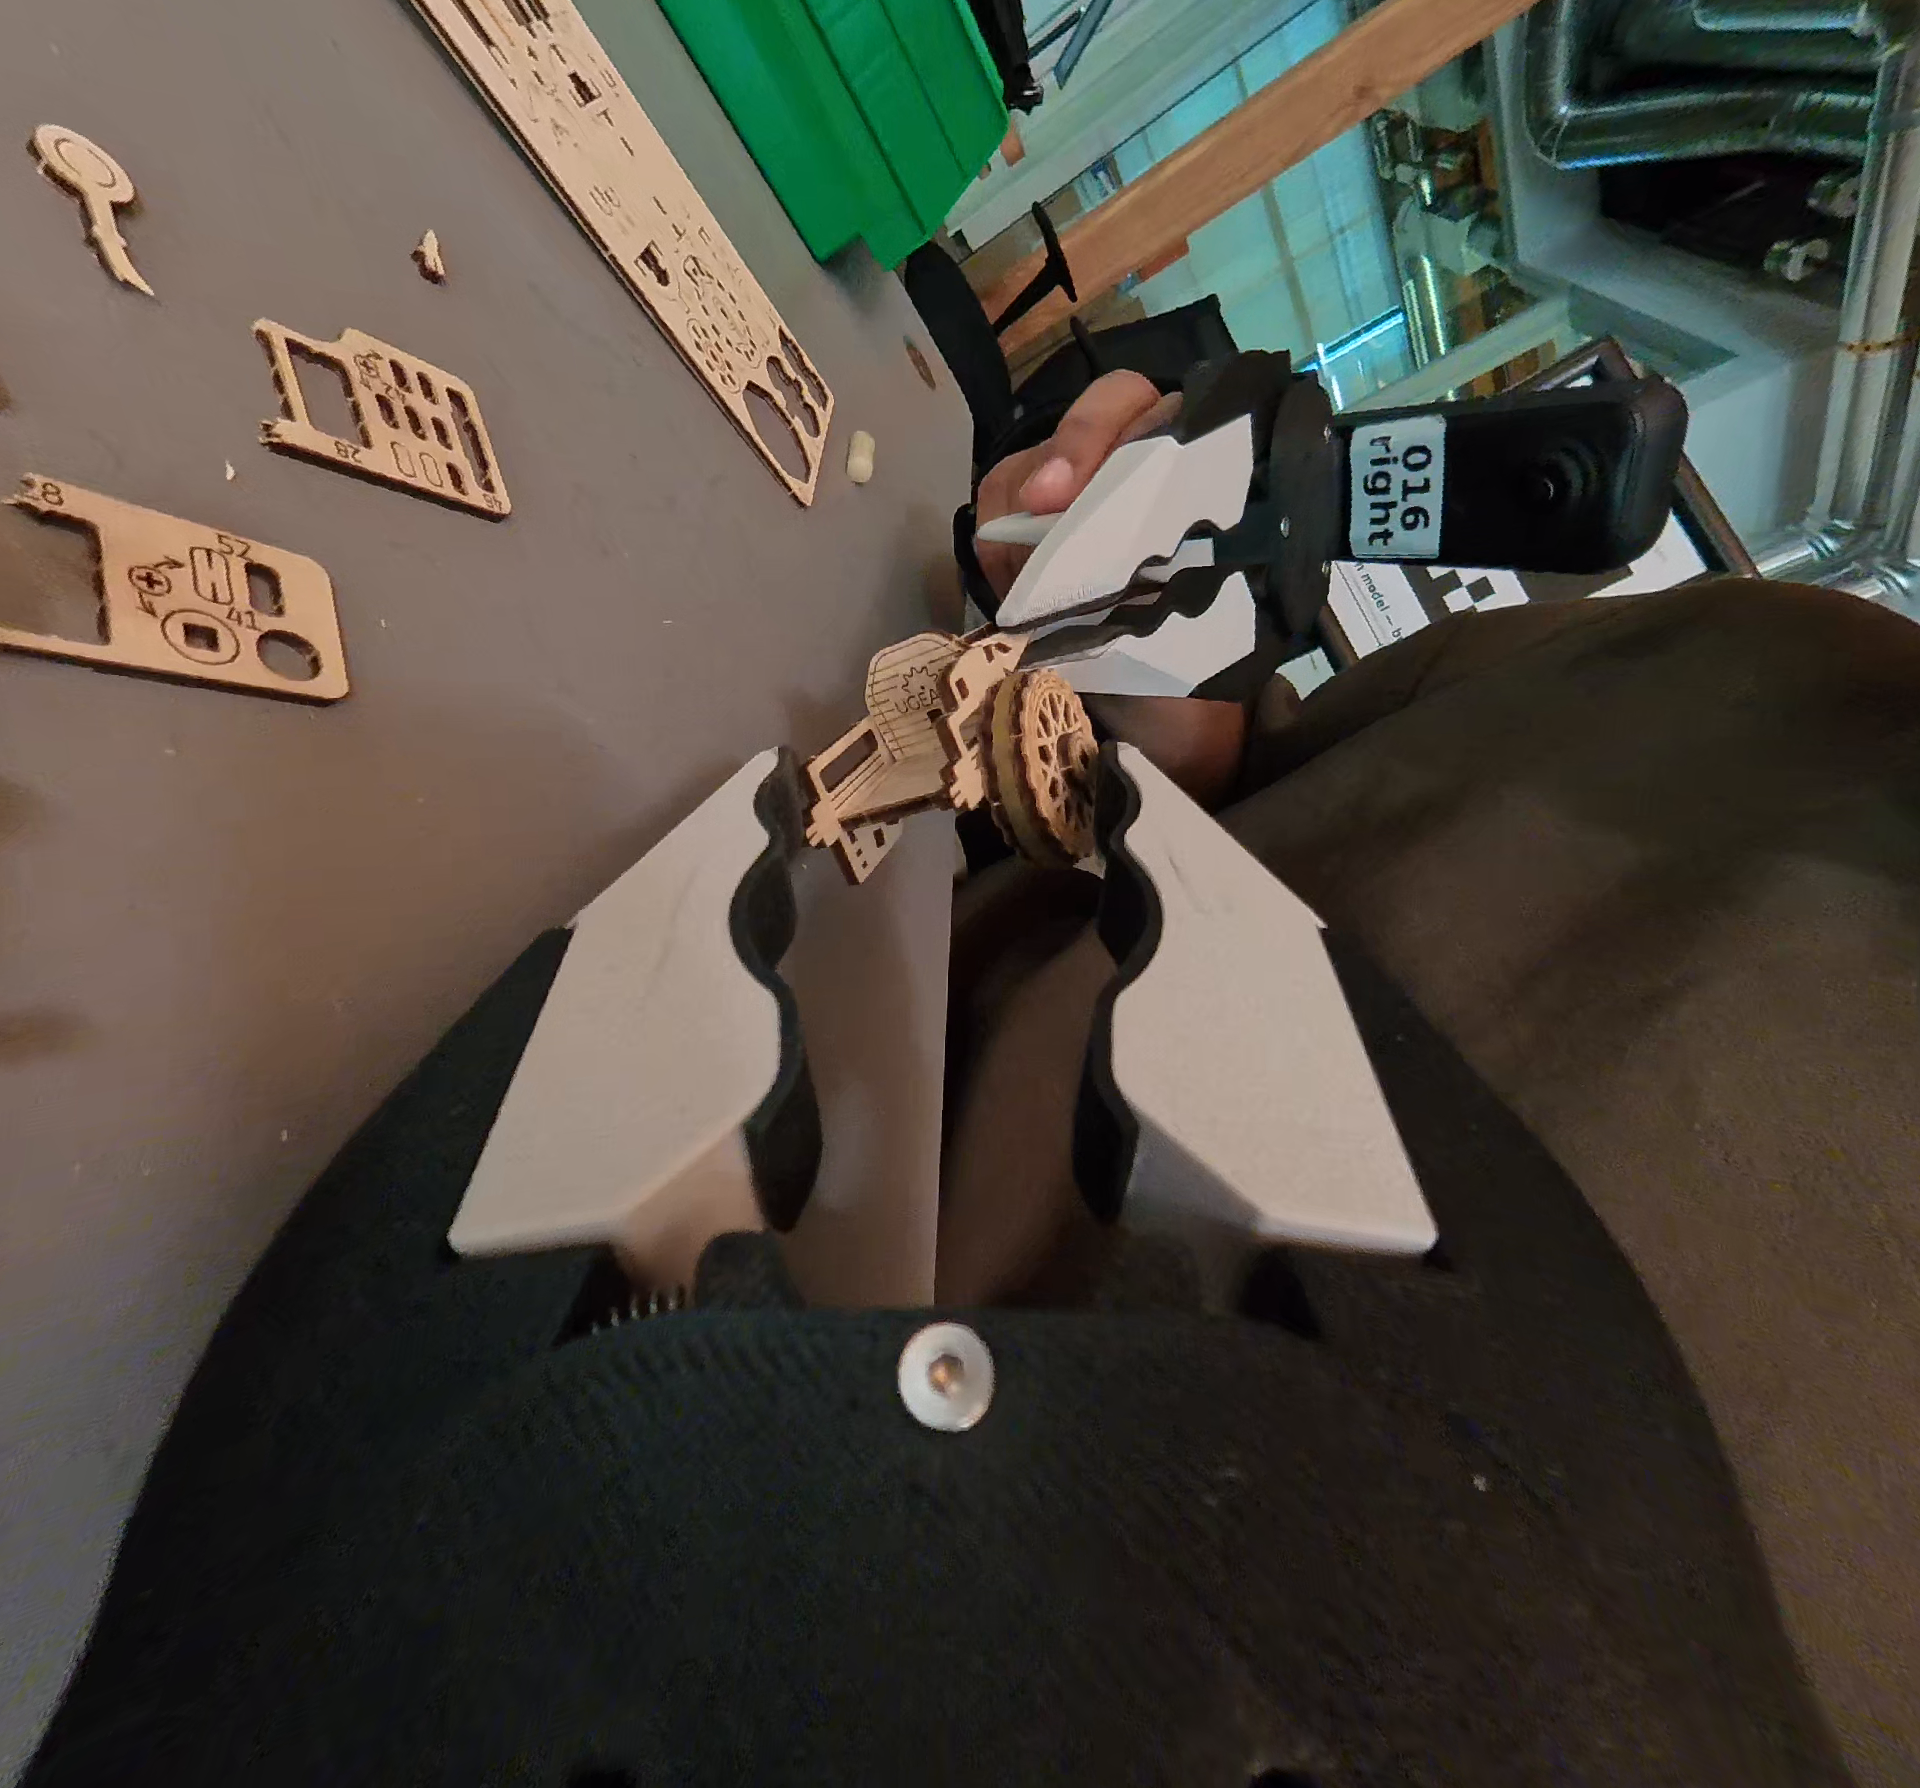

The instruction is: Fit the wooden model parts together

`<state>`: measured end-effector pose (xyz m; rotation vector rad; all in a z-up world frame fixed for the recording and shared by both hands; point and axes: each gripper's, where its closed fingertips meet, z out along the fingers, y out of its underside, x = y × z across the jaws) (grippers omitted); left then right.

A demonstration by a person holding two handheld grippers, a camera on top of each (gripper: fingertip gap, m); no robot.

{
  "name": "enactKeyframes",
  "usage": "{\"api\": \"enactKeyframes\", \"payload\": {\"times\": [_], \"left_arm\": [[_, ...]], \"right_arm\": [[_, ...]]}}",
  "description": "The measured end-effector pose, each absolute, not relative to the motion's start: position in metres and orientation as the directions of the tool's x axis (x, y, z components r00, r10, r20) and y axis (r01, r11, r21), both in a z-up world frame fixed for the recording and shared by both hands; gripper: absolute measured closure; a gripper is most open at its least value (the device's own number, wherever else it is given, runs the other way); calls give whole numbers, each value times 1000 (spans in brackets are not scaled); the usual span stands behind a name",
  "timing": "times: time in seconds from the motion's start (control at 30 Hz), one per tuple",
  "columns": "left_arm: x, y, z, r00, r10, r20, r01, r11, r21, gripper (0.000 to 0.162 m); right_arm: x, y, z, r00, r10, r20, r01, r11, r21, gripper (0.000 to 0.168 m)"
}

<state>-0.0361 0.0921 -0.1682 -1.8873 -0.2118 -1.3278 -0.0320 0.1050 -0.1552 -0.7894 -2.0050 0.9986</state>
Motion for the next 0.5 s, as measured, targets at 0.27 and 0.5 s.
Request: {"api": "enactKeyframes", "payload": {"times": [0.27,0.5], "left_arm": [[-33,91,-170,453,-303,839,523,-671,-525,108],[-29,90,-172,494,-311,812,488,-674,-555,108]], "right_arm": [[-31,105,-154,-551,804,225,237,409,-881,165],[-30,104,-153,-569,821,47,312,269,-911,165]]}}
